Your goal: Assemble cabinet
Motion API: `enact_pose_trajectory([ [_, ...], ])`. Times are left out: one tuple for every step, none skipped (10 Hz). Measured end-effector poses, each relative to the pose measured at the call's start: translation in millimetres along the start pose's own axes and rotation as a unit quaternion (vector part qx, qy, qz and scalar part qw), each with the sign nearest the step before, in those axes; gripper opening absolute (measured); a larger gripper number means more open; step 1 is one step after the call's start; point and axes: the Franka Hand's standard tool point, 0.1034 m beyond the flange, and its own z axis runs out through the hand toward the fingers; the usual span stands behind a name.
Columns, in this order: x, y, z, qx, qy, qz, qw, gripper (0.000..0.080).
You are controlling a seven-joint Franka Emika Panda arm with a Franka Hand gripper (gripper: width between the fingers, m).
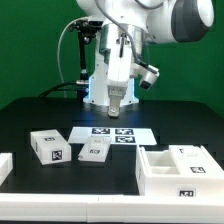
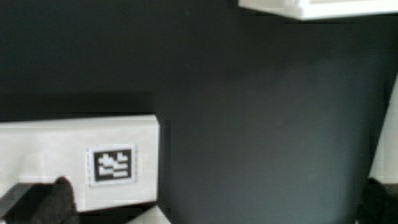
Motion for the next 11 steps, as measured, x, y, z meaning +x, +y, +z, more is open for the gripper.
enact_pose_trajectory([
  [5.4, 16.4, 16.5, -0.023, 0.012, -0.016, 1.000, 0.0797],
  [18.8, 37.0, 36.7, -0.052, 0.031, -0.042, 0.997, 0.0797],
  [30.0, 49.6, 47.5, -0.069, 0.042, -0.067, 0.994, 0.0797],
  [38.5, 57.9, 53.5, -0.083, 0.044, -0.090, 0.992, 0.0797],
  [43.4, 65.0, 58.0, -0.095, 0.040, -0.103, 0.989, 0.0797],
  [46.1, 66.0, 58.8, -0.098, 0.040, -0.114, 0.988, 0.0797],
  [46.2, 66.2, 59.0, -0.098, 0.040, -0.117, 0.987, 0.0797],
  [46.2, 65.9, 58.8, -0.097, 0.042, -0.116, 0.988, 0.0797],
  [46.4, 65.4, 58.9, -0.095, 0.044, -0.117, 0.988, 0.0797],
  [46.7, 65.0, 58.9, -0.094, 0.045, -0.116, 0.988, 0.0797],
  [48.1, 64.3, 58.6, -0.093, 0.046, -0.111, 0.988, 0.0797],
])
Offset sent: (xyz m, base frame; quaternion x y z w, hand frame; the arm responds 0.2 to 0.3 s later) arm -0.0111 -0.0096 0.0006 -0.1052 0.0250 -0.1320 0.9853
